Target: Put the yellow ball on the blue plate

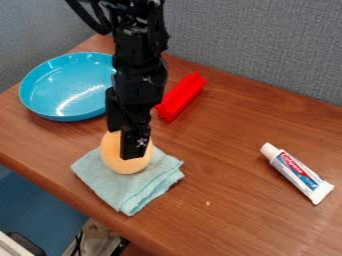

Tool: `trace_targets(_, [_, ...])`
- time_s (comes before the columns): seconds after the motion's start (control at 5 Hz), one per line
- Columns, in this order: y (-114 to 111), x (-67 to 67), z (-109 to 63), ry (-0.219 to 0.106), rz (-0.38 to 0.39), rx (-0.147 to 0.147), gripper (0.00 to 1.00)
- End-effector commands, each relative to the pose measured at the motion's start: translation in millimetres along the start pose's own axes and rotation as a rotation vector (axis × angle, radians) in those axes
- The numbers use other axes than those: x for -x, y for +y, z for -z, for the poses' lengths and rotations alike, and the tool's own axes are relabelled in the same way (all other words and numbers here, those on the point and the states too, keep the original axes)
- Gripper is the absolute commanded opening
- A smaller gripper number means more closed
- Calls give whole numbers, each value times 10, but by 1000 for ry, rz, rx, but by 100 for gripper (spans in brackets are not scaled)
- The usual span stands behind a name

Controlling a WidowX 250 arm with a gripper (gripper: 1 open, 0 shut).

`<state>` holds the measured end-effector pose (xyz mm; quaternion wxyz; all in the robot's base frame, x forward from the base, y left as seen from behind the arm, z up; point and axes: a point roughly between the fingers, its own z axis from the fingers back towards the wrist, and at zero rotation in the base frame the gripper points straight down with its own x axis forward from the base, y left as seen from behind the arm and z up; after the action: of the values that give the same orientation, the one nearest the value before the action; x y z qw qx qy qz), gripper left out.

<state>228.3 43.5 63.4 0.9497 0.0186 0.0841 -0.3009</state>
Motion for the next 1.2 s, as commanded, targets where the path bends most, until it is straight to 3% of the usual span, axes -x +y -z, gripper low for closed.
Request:
trace_targets(0.0, [46,20,-35,-13,11,-27,100])
trace_targets(1.0, [27,-18,18,-22,58,-30,100])
